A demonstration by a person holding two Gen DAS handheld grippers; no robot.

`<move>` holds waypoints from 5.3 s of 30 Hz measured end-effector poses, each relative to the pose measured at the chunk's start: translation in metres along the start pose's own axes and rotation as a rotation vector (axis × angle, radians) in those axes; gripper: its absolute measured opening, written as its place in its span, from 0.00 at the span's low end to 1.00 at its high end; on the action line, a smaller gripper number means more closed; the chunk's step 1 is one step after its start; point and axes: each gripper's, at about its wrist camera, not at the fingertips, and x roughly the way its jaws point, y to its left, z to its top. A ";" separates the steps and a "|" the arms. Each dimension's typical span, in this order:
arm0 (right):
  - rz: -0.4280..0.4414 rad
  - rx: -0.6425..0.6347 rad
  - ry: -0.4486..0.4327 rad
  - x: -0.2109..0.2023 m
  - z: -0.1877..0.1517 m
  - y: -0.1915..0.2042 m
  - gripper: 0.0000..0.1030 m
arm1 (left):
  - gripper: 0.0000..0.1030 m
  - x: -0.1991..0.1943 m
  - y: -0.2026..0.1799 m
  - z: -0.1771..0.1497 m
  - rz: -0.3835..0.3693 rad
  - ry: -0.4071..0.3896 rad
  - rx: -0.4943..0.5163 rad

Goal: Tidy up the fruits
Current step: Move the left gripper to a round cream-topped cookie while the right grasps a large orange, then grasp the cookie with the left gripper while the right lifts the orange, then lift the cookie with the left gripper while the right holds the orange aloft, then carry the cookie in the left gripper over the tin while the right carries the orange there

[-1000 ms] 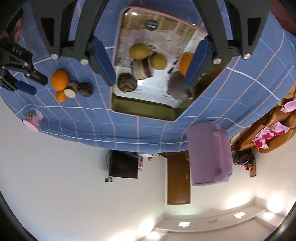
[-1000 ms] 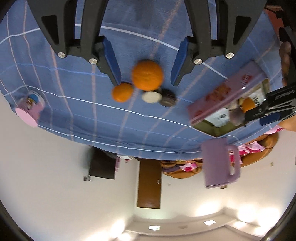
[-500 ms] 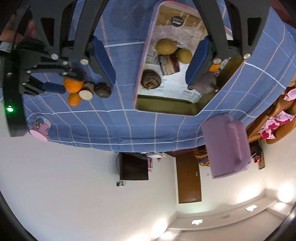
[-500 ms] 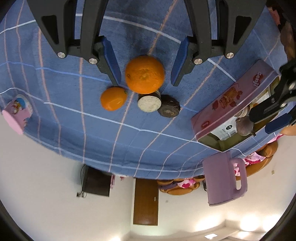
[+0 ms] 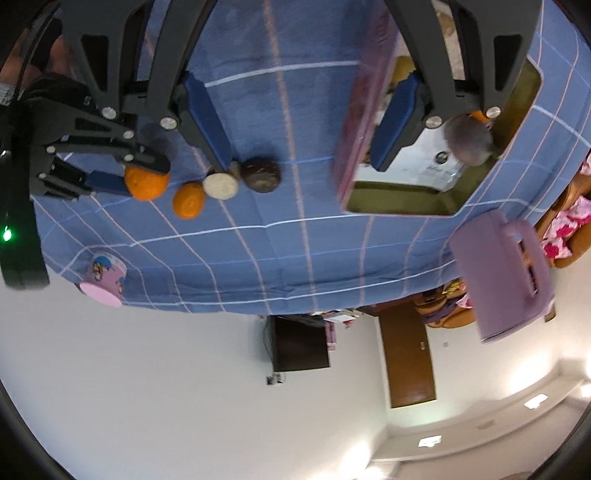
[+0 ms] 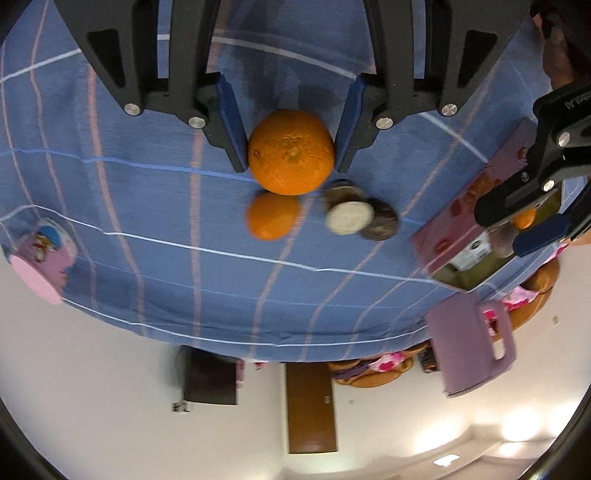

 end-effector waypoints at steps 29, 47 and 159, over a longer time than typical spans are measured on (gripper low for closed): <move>-0.064 0.061 -0.026 -0.006 -0.001 -0.038 0.48 | 0.34 0.079 -0.070 0.018 -0.069 0.160 0.147; -0.048 0.033 -0.107 -0.024 -0.004 -0.031 0.48 | 0.33 0.052 -0.059 0.018 -0.107 0.051 0.076; -0.108 -0.056 -0.429 -0.082 -0.019 -0.005 0.48 | 0.33 -0.021 -0.033 -0.002 -0.023 -0.253 -0.018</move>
